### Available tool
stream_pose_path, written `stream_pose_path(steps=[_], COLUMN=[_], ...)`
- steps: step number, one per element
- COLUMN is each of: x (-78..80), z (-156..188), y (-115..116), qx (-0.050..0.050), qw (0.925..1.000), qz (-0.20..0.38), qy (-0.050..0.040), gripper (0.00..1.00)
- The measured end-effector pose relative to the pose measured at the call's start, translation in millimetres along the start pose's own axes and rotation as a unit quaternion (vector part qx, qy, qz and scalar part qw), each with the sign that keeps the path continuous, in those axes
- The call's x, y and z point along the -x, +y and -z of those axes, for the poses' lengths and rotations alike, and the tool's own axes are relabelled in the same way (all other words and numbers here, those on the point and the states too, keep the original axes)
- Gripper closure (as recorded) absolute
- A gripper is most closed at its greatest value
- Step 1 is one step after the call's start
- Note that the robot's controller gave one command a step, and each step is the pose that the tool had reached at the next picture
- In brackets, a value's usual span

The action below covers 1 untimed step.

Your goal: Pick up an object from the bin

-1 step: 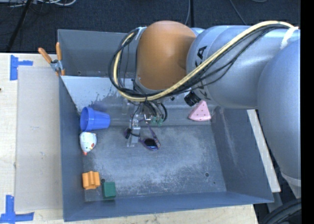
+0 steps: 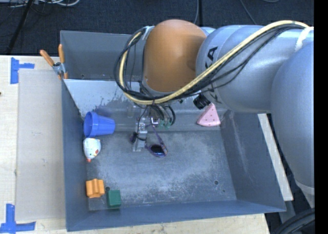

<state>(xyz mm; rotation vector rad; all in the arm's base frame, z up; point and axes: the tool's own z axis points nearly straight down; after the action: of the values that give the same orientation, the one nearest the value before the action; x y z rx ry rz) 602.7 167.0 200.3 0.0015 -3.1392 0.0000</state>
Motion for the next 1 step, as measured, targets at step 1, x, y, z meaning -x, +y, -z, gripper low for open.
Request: stream_pose_path(steps=[1], x=[10.5], z=[-41.8], y=[-39.4], qx=[0.001], qw=[1.0], qz=[-0.009], qy=[-0.0008], gripper=[0.0])
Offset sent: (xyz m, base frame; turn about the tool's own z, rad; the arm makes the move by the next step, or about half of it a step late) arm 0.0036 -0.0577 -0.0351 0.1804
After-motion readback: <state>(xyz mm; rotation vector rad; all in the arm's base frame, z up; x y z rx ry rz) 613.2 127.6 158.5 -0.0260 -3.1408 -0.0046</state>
